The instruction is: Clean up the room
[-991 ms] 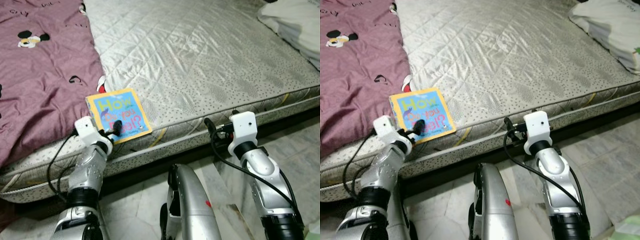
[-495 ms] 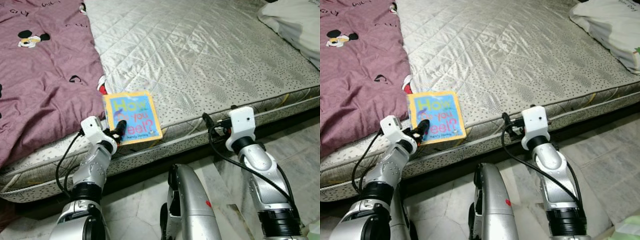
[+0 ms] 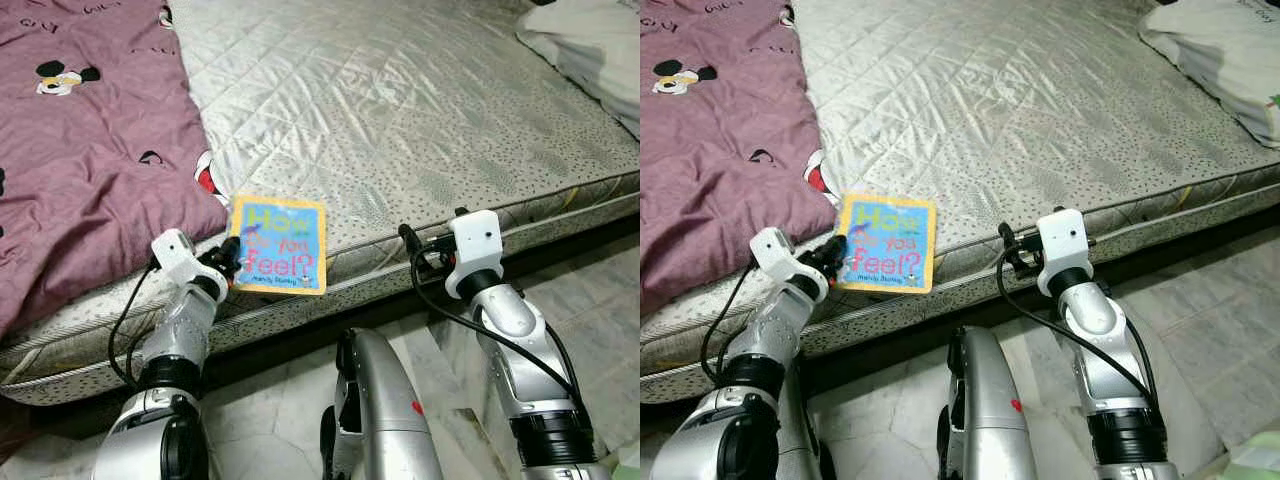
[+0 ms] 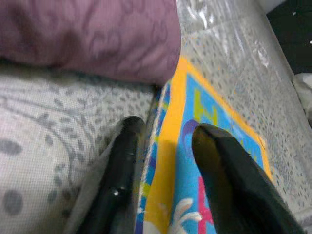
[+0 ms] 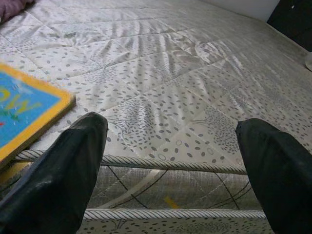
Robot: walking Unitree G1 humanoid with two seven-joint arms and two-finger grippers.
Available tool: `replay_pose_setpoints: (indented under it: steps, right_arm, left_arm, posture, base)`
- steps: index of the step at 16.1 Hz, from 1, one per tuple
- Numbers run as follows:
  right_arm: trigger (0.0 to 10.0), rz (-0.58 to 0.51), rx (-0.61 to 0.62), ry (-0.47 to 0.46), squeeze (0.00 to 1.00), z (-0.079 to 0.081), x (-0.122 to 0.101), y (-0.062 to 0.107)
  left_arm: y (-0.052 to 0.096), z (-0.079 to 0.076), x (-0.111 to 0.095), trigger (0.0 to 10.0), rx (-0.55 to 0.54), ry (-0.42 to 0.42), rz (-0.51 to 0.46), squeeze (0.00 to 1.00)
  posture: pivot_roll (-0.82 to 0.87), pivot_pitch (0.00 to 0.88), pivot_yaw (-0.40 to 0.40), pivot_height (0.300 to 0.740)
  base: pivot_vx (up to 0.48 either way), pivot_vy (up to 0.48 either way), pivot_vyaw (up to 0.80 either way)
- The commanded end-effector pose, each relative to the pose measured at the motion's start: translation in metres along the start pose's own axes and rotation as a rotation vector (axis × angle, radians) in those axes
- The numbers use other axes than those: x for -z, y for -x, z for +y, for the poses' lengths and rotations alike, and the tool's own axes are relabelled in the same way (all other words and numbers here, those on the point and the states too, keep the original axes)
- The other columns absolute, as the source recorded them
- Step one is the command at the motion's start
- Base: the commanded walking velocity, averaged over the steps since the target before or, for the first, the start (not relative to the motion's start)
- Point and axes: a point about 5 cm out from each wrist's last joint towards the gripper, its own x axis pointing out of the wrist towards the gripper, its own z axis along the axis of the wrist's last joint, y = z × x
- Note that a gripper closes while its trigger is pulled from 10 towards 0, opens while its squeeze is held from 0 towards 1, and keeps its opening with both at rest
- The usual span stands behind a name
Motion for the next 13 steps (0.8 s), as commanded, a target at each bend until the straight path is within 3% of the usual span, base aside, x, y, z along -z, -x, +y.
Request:
replay_pose_setpoints:
  steps: [1,7,8,9,11,12,13]
  right_arm:
    - [10.0,-0.002,0.011,0.004,0.00,-0.002,0.000,-0.001]
    - [10.0,-0.011,0.003,0.014,0.00,-0.002,-0.001,-0.002]
    - [10.0,-0.013,0.002,0.016,0.00,-0.002,-0.001,-0.003]
    - [10.0,-0.015,0.002,0.017,0.00,-0.002,-0.001,-0.003]
    - [10.0,-0.019,0.002,0.016,0.00,-0.002,-0.001,-0.004]
    - [10.0,-0.021,0.002,0.015,0.00,-0.001,-0.002,-0.005]
    - [10.0,-0.023,0.001,0.012,0.00,0.000,-0.001,-0.006]
  left_arm:
    - [0.000,0.003,0.002,0.0,-0.024,0.005,0.005,0.00]
    - [0.002,0.015,-0.001,0.0,-0.119,0.057,-0.039,0.00]
    - [0.004,0.015,-0.001,10.0,-0.152,0.034,-0.055,0.00]
    - [0.005,0.013,0.000,10.0,-0.148,0.038,-0.064,1.00]
    - [0.010,0.004,-0.004,10.0,-0.131,-0.101,-0.120,1.00]
    - [0.011,-0.001,-0.005,10.0,-0.108,-0.127,-0.132,1.00]
    - [0.016,-0.019,-0.006,10.0,-0.038,-0.193,-0.171,1.00]
  posture:
    - [-0.16,0.101,-0.094,0.494]
    - [-0.15,0.095,-0.098,0.494]
    - [-0.15,0.094,-0.097,0.494]
    - [-0.15,0.093,-0.097,0.494]
    - [-0.15,0.092,-0.096,0.494]
    - [-0.15,0.092,-0.096,0.494]
    - [-0.14,0.091,-0.095,0.494]
  base:
    - [0.000,0.000,0.00]
    - [0.000,0.000,0.00]
    - [0.000,0.000,0.00]
    - [0.000,0.000,0.00]
    - [0.000,0.000,0.00]
    - [0.000,0.000,0.00]
    - [0.000,0.000,0.00]
